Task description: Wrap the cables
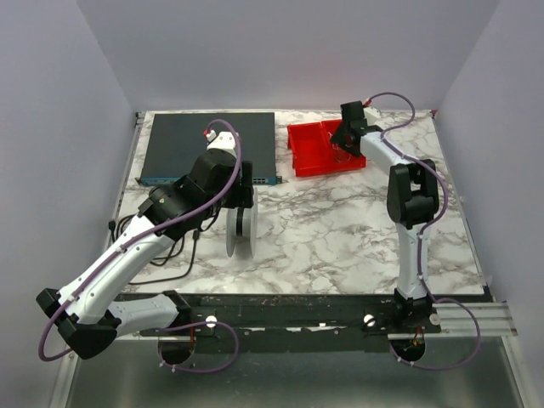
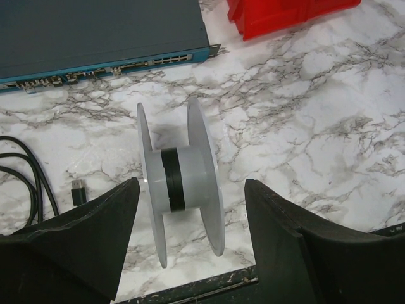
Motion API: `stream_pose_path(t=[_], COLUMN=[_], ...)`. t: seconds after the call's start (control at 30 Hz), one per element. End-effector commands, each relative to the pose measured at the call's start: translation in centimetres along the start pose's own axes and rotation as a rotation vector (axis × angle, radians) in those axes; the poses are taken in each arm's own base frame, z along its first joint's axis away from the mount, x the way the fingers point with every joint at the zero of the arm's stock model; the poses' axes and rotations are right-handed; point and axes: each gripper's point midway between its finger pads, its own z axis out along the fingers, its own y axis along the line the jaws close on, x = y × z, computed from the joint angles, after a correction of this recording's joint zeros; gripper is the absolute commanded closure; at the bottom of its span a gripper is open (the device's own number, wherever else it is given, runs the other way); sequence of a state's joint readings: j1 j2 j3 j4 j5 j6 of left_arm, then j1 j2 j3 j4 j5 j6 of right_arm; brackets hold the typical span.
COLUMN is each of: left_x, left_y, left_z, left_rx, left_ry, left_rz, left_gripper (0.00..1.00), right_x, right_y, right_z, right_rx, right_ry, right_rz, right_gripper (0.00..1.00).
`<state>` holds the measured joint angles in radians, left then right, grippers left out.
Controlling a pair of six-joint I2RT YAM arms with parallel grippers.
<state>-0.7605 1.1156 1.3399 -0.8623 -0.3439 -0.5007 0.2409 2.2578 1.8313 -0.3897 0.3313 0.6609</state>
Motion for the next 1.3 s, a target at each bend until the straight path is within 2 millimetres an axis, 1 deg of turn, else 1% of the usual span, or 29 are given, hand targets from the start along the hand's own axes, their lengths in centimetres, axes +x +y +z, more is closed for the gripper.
stream_pose_path(t=[0.0,0.13,0.17,0.23,0.3,0.37,0.43,0.47,0.6,0.73,0.83,0.93,1.03,1.13,1.2,1.27], left_x=[0.1,0.2,0.2,0.2,0.3,0.3,0.3,0.3,-0.1,-0.1,-0.2,-0.5,-0.7,-1.0,-1.3,-1.5], left_y=[-0.1,-0.1,-0.1,-0.1,-0.1,-0.1,-0.2,-0.2,-0.3,-0.3,-0.4,-0.5,-0.7,-0.8,-1.0,-1.3], left_z=[-0.2,-0.3,-0.3,-0.3,-0.3,-0.4,-0.5,-0.5,-0.8,-0.8,-0.9,-1.1,-1.3,-1.6,-1.8,-1.8], left_rx=[0.02,0.022,0.025,0.027,0.029,0.031,0.034,0.035,0.044,0.046,0.052,0.06,0.069,0.083,0.096,0.108], left_ry=[0.003,0.004,0.004,0.005,0.006,0.004,0.002,0.002,-0.009,-0.009,-0.014,-0.021,-0.026,-0.035,-0.043,-0.047], left_rz=[0.004,0.003,0.002,0.002,0.0,-0.001,-0.004,-0.004,-0.009,-0.004,-0.006,-0.009,-0.01,-0.015,-0.019,-0.021], left_gripper=[0.3,0.3,0.3,0.3,0.3,0.3,0.3,0.3,0.3,0.3,0.3,0.3,0.3,0.3,0.3,0.3], right_x=[0.4,0.4,0.2,0.1,0.0,-0.3,-1.1,-1.4,-3.8,-6.6,-8.0,-9.8,-11.7,-13.0,-14.0,-15.4], right_y=[0.0,0.0,0.1,0.0,0.0,-0.2,-0.2,0.0,1.3,2.2,2.6,3.0,3.5,3.8,3.9,4.0], right_z=[0.8,0.4,0.2,-0.1,-0.3,-0.5,-1.1,-1.5,-3.5,-6.4,-8.2,-10.4,-13.5,-16.9,-19.6,-22.8], right_rx=[0.027,0.012,0.007,0.014,0.013,0.017,0.014,0.008,-0.046,-0.091,-0.113,-0.142,-0.178,-0.209,-0.239,-0.283], right_ry=[-0.008,-0.041,-0.051,-0.073,-0.089,-0.103,-0.121,-0.127,-0.164,-0.214,-0.235,-0.268,-0.305,-0.338,-0.372,-0.408], right_rz=[0.106,0.186,0.197,0.205,0.209,0.215,0.218,0.216,0.208,0.216,0.209,0.204,0.195,0.181,0.174,0.168], right_gripper=[0.34,0.36,0.4,0.51,0.63,0.79,0.97,0.99,0.99,0.99,1.0,0.99,0.99,0.99,0.99,0.99])
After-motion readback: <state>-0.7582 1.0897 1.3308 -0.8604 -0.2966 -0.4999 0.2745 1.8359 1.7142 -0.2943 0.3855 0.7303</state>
